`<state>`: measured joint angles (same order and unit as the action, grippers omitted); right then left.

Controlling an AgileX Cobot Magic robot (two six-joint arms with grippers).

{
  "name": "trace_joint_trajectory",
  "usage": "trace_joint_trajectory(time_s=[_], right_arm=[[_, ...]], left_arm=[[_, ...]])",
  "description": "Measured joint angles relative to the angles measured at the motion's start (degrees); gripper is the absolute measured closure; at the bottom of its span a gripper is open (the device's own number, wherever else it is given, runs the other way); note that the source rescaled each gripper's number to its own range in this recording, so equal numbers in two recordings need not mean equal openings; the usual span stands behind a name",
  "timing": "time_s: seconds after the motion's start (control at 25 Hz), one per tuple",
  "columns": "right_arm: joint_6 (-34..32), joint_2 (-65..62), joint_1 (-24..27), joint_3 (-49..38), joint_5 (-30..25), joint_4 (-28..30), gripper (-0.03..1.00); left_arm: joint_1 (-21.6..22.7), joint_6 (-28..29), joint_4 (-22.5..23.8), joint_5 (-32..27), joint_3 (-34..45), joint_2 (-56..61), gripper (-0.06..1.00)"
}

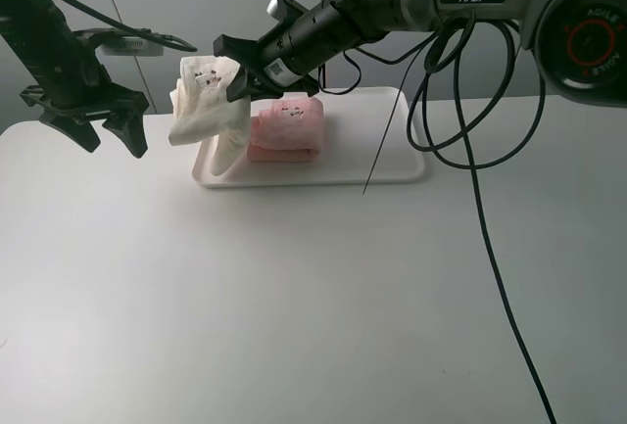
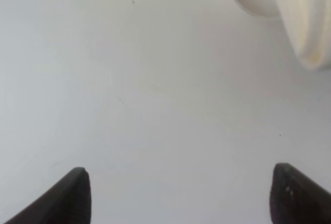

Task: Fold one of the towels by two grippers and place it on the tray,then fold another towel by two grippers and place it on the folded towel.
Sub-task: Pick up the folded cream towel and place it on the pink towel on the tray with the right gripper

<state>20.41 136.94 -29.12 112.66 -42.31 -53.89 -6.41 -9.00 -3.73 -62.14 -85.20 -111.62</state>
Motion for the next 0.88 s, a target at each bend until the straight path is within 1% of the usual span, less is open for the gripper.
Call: trace_joint_trajectory(time_s=[0.2,0.4,0.8,0.88], right_arm=[[0.10,0.00,2.45,0.09,0.00,-6.80,0.90],[0.70,0.00,4.30,0.09,-0.27,-11.23,0.90],[0.95,0.00,7.26,0.09,-1.15,-12.56,0.90],[0.95,0.00,7.37,0.09,-1.15,-10.98,0.90]], left_arm=[[0.00,0.00,0.00,0.00,0.00,0.00,0.04],[0.00,0.00,0.00,0.00,0.00,0.00,0.04],[0.00,-0.21,0.00,0.00,0.00,0.00,0.04],[0.00,-0.21,0.00,0.00,0.00,0.00,0.04]])
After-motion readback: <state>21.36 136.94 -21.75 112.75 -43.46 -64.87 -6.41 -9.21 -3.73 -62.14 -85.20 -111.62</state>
